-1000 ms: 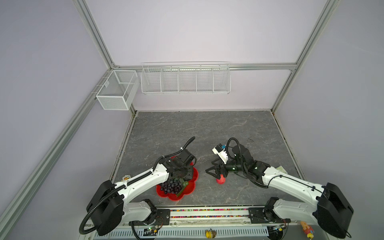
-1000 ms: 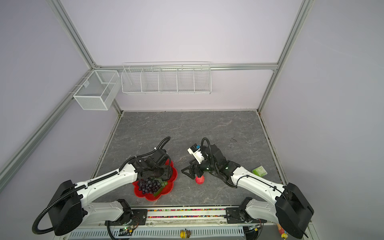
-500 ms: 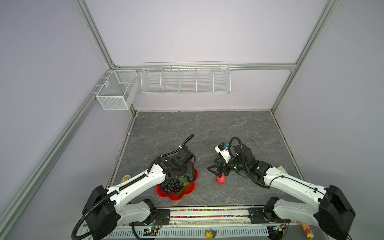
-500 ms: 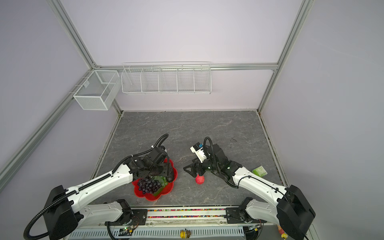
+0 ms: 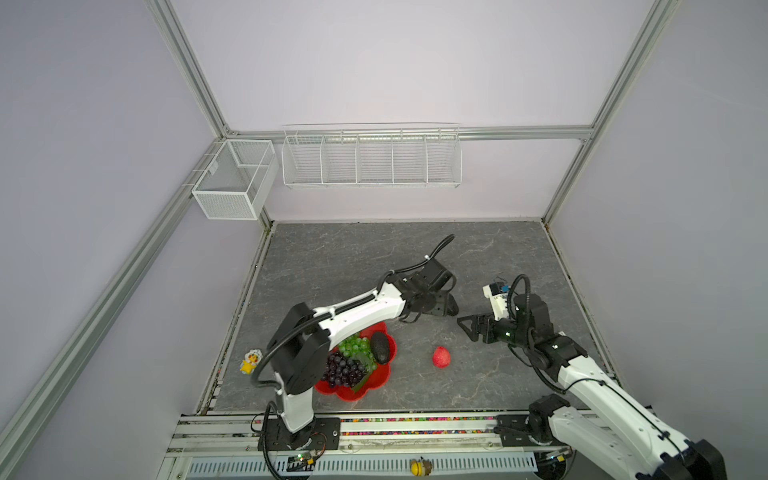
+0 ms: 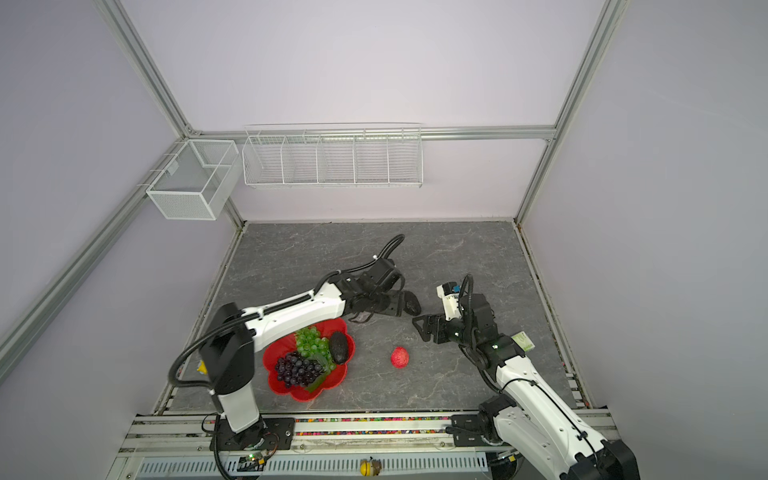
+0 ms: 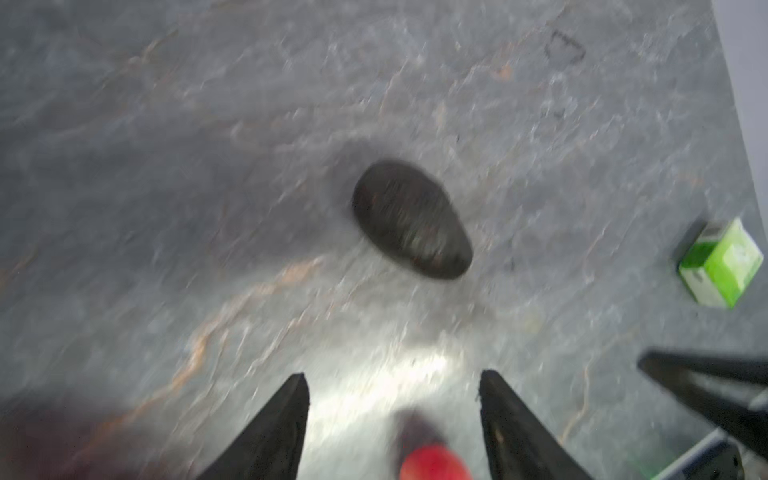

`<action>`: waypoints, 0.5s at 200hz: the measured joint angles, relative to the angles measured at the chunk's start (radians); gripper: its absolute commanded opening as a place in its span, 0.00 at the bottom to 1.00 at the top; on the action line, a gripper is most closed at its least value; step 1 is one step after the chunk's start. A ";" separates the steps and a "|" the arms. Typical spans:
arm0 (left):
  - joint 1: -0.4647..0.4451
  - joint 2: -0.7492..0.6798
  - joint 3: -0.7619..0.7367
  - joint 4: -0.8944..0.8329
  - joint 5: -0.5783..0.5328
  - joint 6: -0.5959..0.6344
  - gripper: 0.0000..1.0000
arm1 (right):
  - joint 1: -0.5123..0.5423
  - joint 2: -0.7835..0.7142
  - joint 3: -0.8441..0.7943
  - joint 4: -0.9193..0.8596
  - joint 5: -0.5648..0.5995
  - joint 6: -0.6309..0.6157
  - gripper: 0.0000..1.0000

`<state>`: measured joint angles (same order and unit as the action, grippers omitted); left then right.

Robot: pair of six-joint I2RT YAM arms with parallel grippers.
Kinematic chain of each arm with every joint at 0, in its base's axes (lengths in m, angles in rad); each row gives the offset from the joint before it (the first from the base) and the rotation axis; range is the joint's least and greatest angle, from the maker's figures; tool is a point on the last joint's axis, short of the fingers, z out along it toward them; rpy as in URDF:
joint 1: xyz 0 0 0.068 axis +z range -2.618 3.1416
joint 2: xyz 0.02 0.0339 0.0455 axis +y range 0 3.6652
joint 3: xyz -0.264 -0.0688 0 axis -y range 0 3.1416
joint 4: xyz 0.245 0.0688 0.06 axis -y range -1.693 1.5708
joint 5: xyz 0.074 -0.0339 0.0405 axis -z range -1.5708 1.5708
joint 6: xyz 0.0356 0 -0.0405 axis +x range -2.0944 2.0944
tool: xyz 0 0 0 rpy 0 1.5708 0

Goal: Place and organize the fake fruits in the fruit bowl
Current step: 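Reach the left gripper to the second dark avocado and grasp it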

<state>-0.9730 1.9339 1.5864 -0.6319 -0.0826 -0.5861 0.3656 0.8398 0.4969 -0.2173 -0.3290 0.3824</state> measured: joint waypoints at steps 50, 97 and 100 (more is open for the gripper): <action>0.000 0.268 0.264 -0.078 0.000 -0.038 0.67 | -0.019 -0.068 -0.042 -0.039 -0.005 0.003 0.89; -0.005 0.343 0.314 -0.161 -0.032 -0.072 0.67 | -0.024 -0.070 -0.049 -0.049 -0.022 -0.021 0.89; -0.005 0.345 0.315 -0.164 -0.035 -0.072 0.67 | -0.024 -0.070 -0.049 -0.050 -0.024 -0.024 0.89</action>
<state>-0.9779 2.2791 1.9015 -0.7956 -0.1173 -0.6582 0.3416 0.7696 0.4480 -0.2668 -0.3534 0.3584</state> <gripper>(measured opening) 0.671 0.887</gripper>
